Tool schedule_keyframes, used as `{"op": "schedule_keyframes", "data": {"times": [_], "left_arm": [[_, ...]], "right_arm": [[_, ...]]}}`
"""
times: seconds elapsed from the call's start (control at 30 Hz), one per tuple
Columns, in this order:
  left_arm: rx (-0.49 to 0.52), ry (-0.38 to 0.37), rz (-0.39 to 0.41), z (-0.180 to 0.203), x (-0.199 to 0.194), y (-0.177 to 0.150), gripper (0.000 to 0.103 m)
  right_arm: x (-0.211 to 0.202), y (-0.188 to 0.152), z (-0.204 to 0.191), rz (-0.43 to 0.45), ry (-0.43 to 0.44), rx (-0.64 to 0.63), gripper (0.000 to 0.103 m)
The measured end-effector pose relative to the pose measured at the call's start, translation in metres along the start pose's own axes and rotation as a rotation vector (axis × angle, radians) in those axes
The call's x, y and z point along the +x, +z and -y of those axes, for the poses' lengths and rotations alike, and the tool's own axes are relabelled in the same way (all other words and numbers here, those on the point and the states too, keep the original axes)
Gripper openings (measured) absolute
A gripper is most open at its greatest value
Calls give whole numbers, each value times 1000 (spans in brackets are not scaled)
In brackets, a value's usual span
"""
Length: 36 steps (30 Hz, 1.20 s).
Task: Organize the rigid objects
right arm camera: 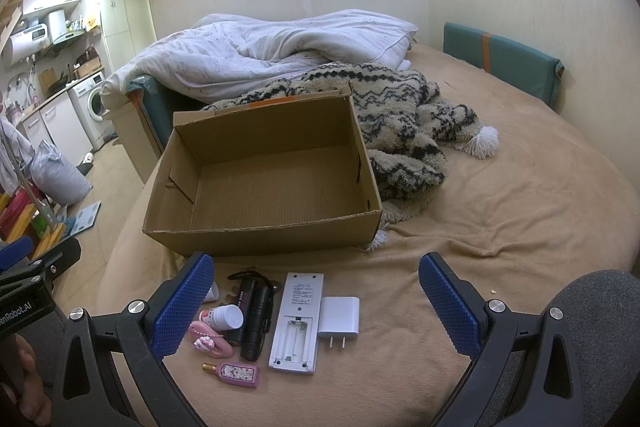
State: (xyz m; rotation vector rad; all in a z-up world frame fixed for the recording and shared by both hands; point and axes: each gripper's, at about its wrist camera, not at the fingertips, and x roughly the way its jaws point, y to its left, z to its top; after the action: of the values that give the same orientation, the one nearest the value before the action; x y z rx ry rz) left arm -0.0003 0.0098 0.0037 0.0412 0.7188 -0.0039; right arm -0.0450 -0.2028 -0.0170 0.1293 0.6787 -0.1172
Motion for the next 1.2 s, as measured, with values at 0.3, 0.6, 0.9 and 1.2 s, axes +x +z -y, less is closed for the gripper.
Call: {"op": "schedule_keyframes", "data": {"times": [0.3,0.6,0.9,1.2], "left_arm": [[1,1,0,0,0,0,103],[-9,3,-4,-5,1,-2,103],[-9,2,-5,-5,1,-2,103],[-54,-28,-80,-10,16,0,103]], "right_arm": [[0,0,0,-1,0,0,103],[1,0,0,-2,0,-1,103],[2,0,-1,-4,-2,-2,103],[3,0,3,-15,2,20,103]]}}
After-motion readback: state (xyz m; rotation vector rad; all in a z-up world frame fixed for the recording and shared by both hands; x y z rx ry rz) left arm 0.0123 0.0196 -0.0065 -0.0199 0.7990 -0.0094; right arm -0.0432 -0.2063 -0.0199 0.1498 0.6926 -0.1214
